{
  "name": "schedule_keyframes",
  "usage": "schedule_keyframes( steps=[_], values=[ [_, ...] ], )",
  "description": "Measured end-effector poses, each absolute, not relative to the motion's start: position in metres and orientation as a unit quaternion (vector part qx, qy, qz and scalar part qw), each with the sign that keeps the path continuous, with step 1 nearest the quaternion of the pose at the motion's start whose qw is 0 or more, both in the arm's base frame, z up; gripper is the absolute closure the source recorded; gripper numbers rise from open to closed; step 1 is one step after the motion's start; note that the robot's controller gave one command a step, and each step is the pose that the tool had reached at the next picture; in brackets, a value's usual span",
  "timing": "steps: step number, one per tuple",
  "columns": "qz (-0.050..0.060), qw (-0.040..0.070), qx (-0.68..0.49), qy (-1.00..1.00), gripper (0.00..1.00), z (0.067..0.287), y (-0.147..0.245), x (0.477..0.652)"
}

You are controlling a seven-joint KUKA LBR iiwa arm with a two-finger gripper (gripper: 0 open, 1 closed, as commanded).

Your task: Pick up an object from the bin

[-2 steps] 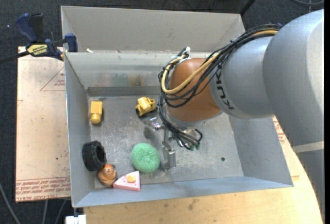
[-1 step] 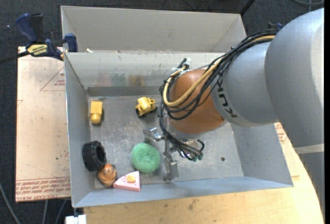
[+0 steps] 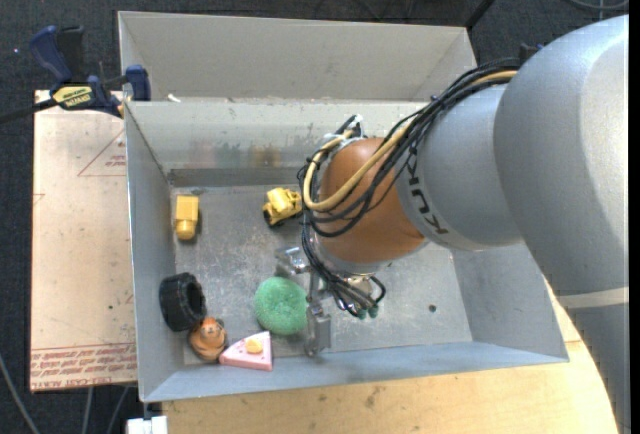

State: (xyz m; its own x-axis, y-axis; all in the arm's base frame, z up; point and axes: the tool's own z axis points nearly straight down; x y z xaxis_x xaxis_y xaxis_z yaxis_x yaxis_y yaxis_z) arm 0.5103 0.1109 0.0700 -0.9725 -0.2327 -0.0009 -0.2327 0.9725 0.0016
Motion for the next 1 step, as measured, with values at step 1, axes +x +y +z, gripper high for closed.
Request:
schedule_keyframes(
  steps=[1],
  values=[
    [0.001,0.0,-0.424,0.906,1.0,0.0695,0.1483,0.492]
  ],
)
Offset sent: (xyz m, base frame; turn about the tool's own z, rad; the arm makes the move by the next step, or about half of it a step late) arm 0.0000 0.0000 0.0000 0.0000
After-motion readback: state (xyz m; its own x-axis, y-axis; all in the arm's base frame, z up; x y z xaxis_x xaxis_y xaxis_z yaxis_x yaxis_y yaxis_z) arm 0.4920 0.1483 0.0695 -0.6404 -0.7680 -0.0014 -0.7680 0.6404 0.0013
